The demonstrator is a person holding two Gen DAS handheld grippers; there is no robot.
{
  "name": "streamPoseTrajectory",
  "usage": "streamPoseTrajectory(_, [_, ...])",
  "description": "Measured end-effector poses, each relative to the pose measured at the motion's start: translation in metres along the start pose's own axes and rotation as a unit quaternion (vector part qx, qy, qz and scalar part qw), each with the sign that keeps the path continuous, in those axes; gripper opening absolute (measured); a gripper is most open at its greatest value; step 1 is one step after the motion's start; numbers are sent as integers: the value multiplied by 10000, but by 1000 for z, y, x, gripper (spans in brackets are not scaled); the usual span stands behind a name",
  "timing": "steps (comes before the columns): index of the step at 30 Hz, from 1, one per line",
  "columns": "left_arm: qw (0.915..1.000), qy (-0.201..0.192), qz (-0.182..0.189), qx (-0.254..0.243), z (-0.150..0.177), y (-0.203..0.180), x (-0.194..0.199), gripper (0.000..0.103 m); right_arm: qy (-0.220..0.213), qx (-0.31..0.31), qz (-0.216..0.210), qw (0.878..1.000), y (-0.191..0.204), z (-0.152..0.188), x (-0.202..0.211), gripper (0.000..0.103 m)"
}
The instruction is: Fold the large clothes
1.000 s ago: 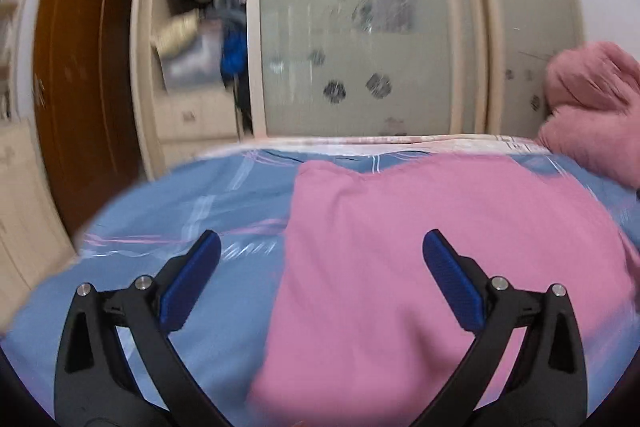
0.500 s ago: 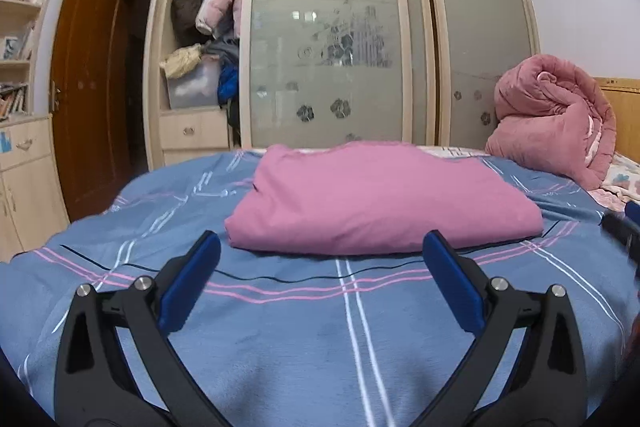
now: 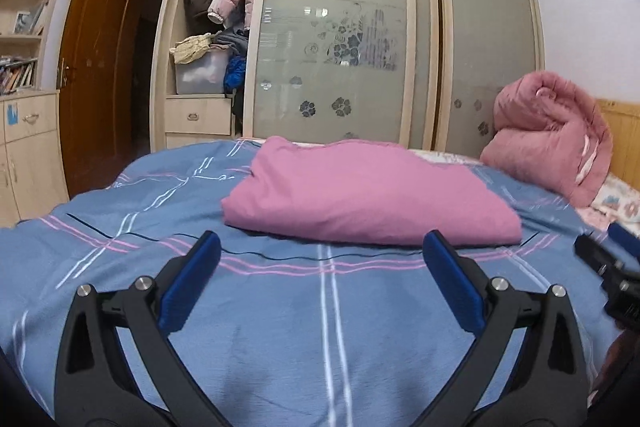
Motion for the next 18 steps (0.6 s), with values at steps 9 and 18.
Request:
streamPoseTrajectory(9, [9991, 310, -165, -251, -1, -3, -9, 101, 141, -285, -47, 9995, -5, 1, -2, 102])
streamPoseTrajectory(18, [9981, 455, -308, -280, 1, -3, -13, 101, 218, -212, -75, 9995, -4, 3, -3, 102])
Point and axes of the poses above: each gripper's, at about its wrist camera, not at the fingertips, and x roughly against the way its jaws point, y to its left, z to its underside, the point moved 2 cm from there along -x, roughly the way its jaws point, and after that the axes turned 12 degrees about x, right-handed, at the moved point
